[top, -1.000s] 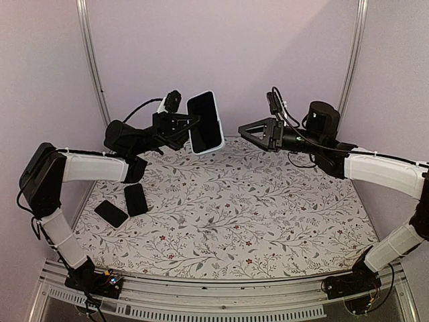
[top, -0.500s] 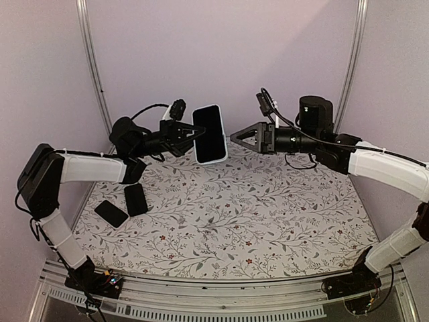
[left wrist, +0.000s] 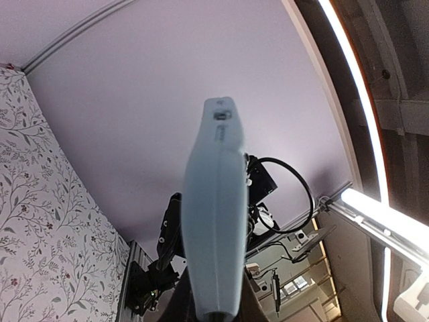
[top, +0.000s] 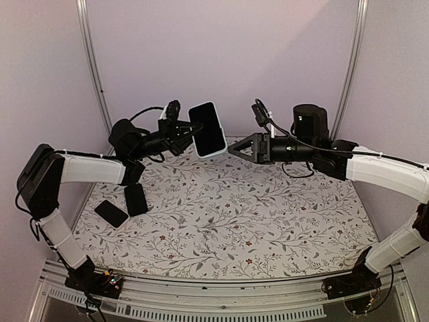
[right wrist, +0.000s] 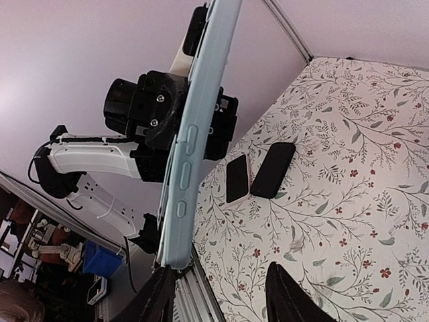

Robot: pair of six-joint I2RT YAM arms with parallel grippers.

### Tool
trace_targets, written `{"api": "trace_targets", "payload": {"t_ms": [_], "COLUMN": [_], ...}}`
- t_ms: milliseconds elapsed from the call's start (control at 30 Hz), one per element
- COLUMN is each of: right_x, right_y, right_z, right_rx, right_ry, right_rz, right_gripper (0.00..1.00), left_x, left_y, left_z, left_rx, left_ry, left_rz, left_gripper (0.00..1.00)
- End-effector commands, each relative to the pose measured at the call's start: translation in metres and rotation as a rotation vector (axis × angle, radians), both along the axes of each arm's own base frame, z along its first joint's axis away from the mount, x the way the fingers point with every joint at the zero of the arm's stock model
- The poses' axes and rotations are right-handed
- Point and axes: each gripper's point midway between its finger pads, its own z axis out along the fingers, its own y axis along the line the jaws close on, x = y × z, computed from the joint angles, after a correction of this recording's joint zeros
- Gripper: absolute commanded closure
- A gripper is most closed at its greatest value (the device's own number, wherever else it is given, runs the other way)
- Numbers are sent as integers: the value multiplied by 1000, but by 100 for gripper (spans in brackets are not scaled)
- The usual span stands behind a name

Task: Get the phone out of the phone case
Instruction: Remove the bottom right corner of the phone case from the phone.

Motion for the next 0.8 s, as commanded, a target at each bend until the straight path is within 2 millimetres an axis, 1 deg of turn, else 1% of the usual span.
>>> {"api": "trace_targets", "payload": {"t_ms": [0,200,467,767], "right_x": [-2,-2,-2,-2], "right_y": [-2,1,5,9], "right_z": [6,2,5,0], "right_rx": [16,12,35,30], "right_ry": [1,16,23,42], "right_rz": [-17,-12,3,12], "right_gripper": [54,53,53,53], "left_x": [0,0,1,1], "left_y": [12,12,12,11], "left_z": [27,28,26,28], "left_rx": [-62,-64,-62,-65], "left_ry": [-74,-79,-76,-84], "left_rz": [49,52,51,50], "left_gripper": [100,100,100,100]}}
